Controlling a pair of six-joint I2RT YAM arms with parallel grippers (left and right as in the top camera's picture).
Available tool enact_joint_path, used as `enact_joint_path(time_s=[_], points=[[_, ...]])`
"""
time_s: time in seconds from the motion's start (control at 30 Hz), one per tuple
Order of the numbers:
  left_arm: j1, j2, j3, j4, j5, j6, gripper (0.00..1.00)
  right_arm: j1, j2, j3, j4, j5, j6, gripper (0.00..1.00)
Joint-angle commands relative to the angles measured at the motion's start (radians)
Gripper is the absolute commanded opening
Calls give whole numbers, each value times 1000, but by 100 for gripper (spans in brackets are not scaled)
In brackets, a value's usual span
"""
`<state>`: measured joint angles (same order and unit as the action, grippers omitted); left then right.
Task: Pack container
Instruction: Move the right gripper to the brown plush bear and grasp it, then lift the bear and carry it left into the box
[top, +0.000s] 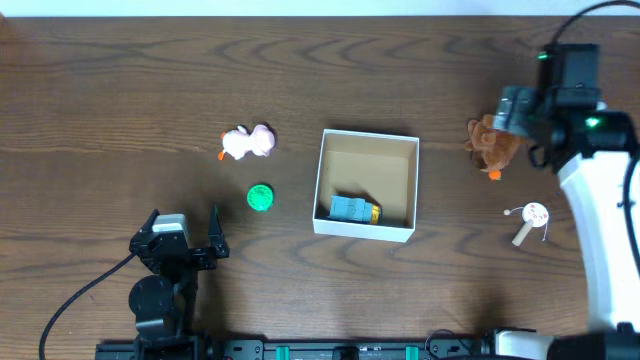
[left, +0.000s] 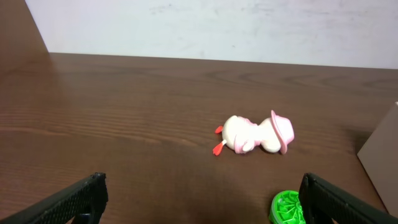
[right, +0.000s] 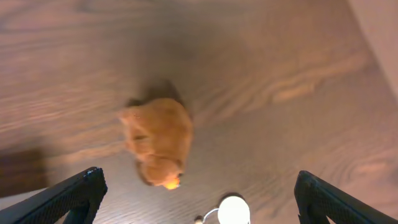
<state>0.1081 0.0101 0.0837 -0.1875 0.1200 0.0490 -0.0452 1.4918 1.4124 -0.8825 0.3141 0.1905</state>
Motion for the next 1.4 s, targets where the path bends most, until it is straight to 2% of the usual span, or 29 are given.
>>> enact_joint_path(time_s=[0.0, 0.13, 0.3, 0.67, 0.73, 0.77, 0.87, 0.93, 1.0, 1.2, 1.37], points=[[-4, -6, -14, -35, -1, -5, 98, -71, 69, -14, 4, -143, -24, 99], [-4, -6, -14, -35, -1, -5, 98, -96, 162, -14, 24, -241, -132, 99], [-4, -6, -14, -35, -1, -5, 98, -94, 264, -14, 71, -240, -234, 99], [-4, -6, -14, -35, -1, -5, 98, -92, 487, -14, 114, -313, -241, 99], [-4, -6, -14, -35, -1, -5, 98, -90, 514, -14, 121, -322, -240, 90], [-4, -6, -14, -35, -1, -5, 98, -88, 520, -14, 124, -323, -240, 79], [-4, -6, -14, -35, -1, -5, 98, -77, 513, -9, 128, -323, -240, 34], [-4, -6, -14, -35, -1, -5, 98, -66, 494, 1, 116, -322, -240, 13], [-4, -6, -14, -35, -1, -5, 98, -55, 460, 18, 94, -319, -240, 1], [-4, -6, -14, -35, -1, -5, 98, -4, 278, 111, -10, -323, -229, 1], [-4, -6, -14, -35, -1, -5, 98, 114, 80, 156, -48, -323, -264, 1]])
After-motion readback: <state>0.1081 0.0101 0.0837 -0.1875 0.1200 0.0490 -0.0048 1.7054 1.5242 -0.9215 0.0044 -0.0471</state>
